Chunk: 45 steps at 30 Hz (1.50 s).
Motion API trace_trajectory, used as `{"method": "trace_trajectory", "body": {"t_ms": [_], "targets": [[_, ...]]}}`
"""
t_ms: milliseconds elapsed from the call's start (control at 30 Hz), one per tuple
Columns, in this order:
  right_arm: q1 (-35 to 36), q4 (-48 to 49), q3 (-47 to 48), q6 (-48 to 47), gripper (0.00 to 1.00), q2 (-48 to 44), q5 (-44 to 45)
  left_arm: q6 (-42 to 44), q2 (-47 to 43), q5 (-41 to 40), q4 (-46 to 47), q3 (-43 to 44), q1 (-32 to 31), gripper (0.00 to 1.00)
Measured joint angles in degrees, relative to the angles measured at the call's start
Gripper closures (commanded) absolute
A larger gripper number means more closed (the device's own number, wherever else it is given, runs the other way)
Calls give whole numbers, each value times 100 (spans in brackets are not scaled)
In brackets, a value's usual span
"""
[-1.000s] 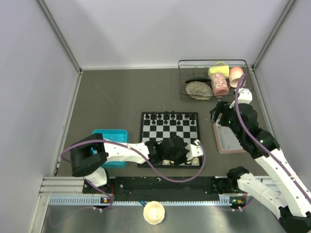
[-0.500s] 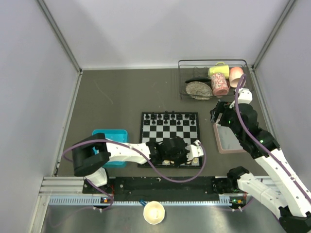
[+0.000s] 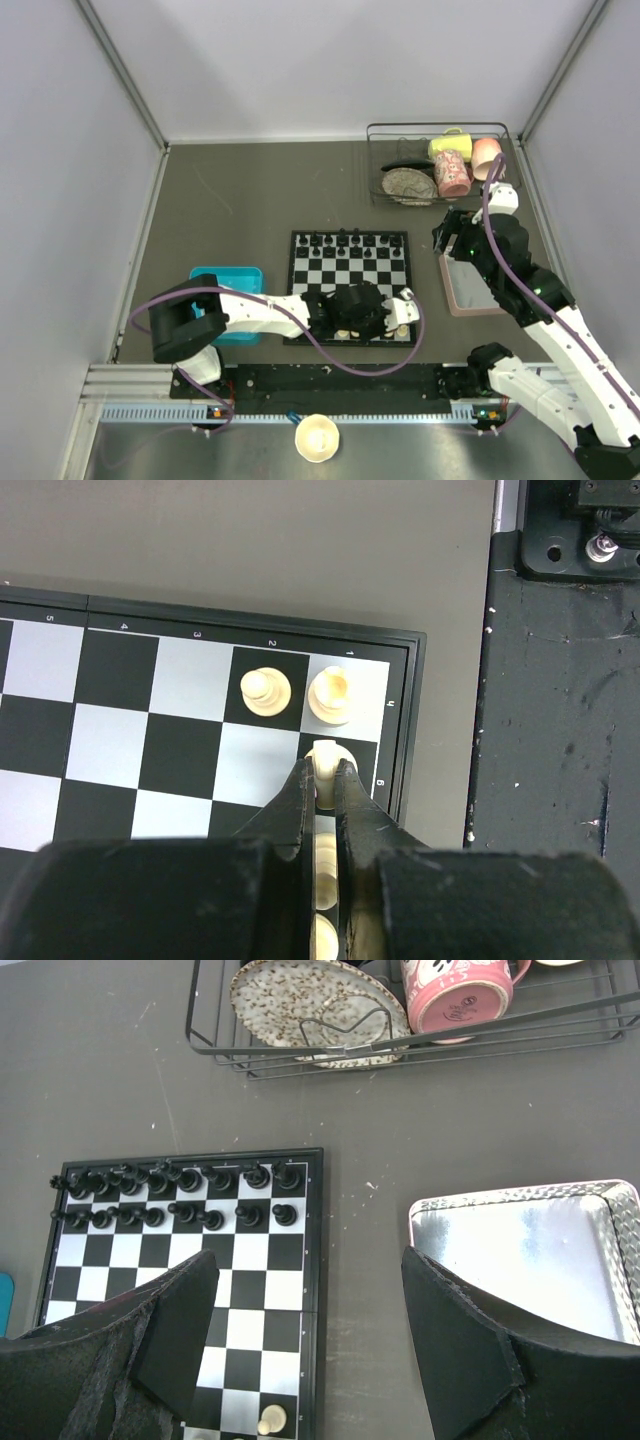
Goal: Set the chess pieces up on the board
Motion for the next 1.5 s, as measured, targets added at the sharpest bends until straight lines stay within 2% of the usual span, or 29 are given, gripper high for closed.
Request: {"method": "trace_trajectory", "body": {"t_ms": [100, 233, 567, 1233, 1500], "targets": [[0, -4, -2, 0, 26, 2, 0, 2, 0, -15, -2, 0, 0, 92], [0, -4, -2, 0, 26, 4, -2, 2, 0, -28, -4, 0, -2, 84], [0, -4, -2, 2, 26, 4, -2, 2, 0, -50, -63, 0, -2, 73], [0, -4, -2, 44, 26, 4, -4, 0, -229, -107, -313, 2, -7, 66], [0, -4, -2, 44, 25, 4, -11, 15, -570, -133, -612, 144, -7, 59]]}}
